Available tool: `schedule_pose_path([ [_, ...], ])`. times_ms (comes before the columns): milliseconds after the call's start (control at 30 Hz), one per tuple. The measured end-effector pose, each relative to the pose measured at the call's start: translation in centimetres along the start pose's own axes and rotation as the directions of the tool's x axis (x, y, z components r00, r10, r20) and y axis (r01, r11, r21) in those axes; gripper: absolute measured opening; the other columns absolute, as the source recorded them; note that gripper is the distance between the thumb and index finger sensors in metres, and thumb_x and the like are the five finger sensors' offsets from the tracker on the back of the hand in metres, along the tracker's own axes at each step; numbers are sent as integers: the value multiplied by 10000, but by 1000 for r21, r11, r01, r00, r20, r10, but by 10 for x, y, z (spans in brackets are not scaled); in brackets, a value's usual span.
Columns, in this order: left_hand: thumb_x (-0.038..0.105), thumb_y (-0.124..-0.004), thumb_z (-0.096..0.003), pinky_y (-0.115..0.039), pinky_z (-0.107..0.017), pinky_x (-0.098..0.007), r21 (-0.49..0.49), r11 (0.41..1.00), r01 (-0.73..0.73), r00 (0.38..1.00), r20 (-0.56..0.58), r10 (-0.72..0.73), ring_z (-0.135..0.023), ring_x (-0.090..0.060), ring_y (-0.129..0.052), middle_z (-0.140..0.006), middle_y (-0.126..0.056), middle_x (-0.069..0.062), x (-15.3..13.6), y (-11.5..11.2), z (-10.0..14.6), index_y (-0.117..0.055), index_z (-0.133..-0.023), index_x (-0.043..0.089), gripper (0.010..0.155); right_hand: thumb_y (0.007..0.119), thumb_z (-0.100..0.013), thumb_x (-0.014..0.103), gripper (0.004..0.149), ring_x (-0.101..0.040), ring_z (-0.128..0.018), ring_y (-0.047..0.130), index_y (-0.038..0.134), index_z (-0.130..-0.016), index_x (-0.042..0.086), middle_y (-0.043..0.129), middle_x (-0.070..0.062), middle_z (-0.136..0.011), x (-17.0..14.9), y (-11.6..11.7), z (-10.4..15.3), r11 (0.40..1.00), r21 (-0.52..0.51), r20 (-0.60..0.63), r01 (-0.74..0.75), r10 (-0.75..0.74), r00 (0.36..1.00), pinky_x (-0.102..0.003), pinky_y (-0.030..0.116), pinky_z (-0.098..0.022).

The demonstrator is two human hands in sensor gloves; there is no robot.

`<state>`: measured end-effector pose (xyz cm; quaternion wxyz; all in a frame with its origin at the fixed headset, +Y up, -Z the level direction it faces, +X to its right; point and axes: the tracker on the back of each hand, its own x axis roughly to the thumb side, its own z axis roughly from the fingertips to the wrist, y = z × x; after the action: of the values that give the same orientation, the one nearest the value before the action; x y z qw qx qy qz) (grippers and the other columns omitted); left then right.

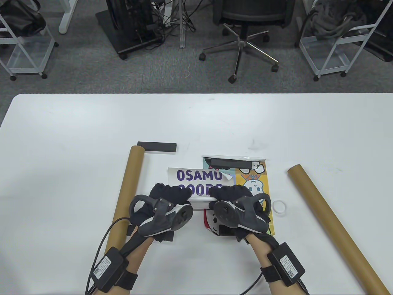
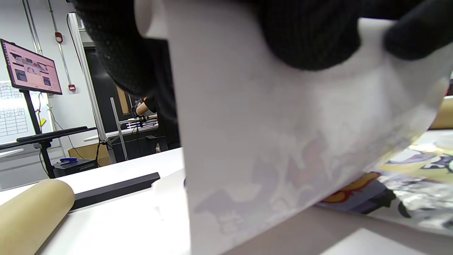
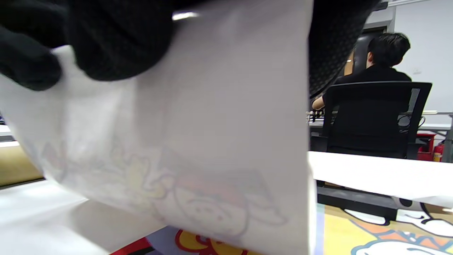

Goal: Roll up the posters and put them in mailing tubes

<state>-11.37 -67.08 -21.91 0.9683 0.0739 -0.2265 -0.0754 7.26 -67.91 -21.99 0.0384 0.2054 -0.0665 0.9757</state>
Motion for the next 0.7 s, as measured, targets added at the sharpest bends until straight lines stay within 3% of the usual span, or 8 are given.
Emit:
schedule_pose_path([
  [167, 480, -626, -529, -782, -732, -481, -36, 998, -41, 999, -8, 41, -532, -167, -942, -698, -942, 96, -3, -2, -1, -734, -941, 350, 446, 679, -492, 391, 528, -302, -586, 879, 660, -970, 166, 834, -52, -776, 1, 1, -1, 995, 88, 17, 42, -44, 999, -638, 688, -644],
  [233, 567, -717, -466, -784, -724, -485, -41, 998, -43, 999, 0, 43, -495, -166, -927, -633, -932, 100, -3, 0, -1, -771, -853, 362, 442, 737, -455, 439, 579, -287, -569, 863, 650, -964, 178, 815, -31, -758, 1, 0, -1, 996, 93, 15, 15, -17, 1000, -636, 684, -649],
  [333, 579, -783, -437, -806, -713, -477, -38, 999, 24, 999, 22, -23, -478, -162, -958, -584, -952, 118, 1, 2, 0, -827, -696, 351, 348, 789, -431, 425, 524, -253, -505, 885, 706, -901, 209, 846, 7, -682, 5, -1, -1, 998, 69, 26, -10, 8, 1000, -612, 727, -630],
  [400, 572, -782, -449, -803, -721, -481, -39, 998, 59, 998, 37, -57, -509, -164, -978, -585, -964, 126, 4, 1, 1, -841, -663, 356, 310, 799, -434, 415, 460, -249, -485, 899, 751, -852, 228, 868, 12, -650, 6, -1, 0, 998, 62, 30, -12, 10, 1000, -606, 742, -620],
  [567, 568, -719, -497, -790, -735, -496, -72, 993, 88, 995, 46, -85, -598, -191, -1015, -674, -1009, 106, 6, 0, 1, -877, -706, 368, 330, 773, -469, 411, 423, -315, -612, 918, 792, -851, 232, 885, -33, -756, 7, 3, 2, 998, 66, 36, -25, 22, 999, -643, 708, -641],
  [700, 570, -640, -516, -746, -764, -525, -115, 993, 40, 998, 42, -36, -731, -224, -952, -846, -936, 65, 4, -3, 0, -839, -832, 386, 416, 741, -471, 417, 462, -387, -703, 822, 776, -891, 226, 754, -131, -907, 5, 3, 2, 994, 104, 15, -23, 22, 1000, -695, 617, -671],
])
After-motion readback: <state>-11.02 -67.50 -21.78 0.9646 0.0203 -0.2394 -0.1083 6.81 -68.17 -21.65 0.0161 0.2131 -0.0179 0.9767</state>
